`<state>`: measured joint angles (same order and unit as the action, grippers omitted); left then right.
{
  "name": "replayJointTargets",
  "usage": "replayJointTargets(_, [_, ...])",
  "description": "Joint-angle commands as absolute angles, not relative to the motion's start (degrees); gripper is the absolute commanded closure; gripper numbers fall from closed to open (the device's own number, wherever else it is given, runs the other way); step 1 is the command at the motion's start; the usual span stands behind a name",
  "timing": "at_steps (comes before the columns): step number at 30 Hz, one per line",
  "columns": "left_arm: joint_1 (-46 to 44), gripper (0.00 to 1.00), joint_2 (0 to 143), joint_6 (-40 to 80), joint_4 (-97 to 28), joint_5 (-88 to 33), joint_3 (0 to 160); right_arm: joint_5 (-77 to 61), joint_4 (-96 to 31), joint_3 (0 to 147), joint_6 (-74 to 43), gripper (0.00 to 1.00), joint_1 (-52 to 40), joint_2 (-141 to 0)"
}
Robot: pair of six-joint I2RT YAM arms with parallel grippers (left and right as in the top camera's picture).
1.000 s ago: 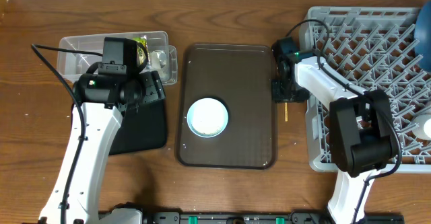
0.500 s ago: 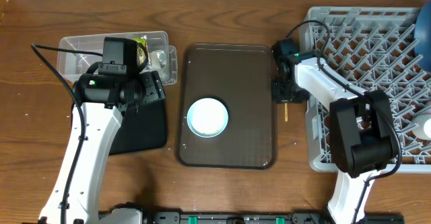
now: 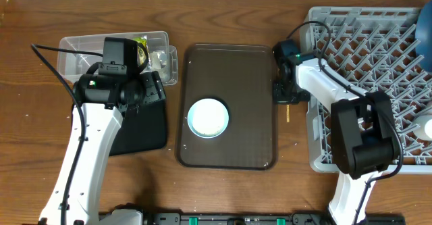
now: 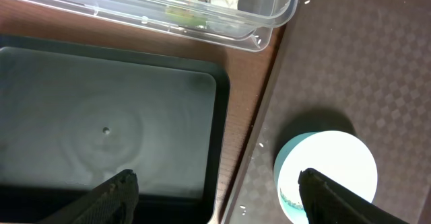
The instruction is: Sort waste into correct bins and load items into the dishwasher rack
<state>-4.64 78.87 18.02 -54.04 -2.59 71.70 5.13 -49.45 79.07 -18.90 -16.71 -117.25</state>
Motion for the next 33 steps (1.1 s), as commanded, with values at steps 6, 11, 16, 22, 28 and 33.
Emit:
replayJointTargets(6, [-4.4,0.21,79.0,18.1,-54.4,-1.9,71.7,2.0,-55.9,91.0,-10.1,0.99,-13.0,-109.8])
replayJointTargets(11, [-4.4,0.21,79.0,18.1,-54.4,-1.9,71.7,3.2,-60.2,96.6,-4.9,0.99,-9.5,-105.3])
replayJointTargets(16, [-4.4,0.21,79.0,18.1,-54.4,-1.9,71.7,3.2,-63.7,96.9,-0.2,0.99,-3.9,-103.9])
replayJointTargets(22, [-4.4,0.21,79.0,18.1,-54.4,-1.9,71.7,1.5,-65.6,94.2,0.2,0.99,1.2,-105.6])
replayJointTargets(28, [-4.4,0.21,79.0,18.1,-54.4,-1.9,71.7,-0.1,-62.0,87.7,0.7,0.99,1.1,-106.1])
replayJointTargets(33, [-4.4,0.21,79.0,18.1,-54.4,-1.9,71.7,-0.2,-59.6,84.1,1.2,0.94,0.8,-106.1])
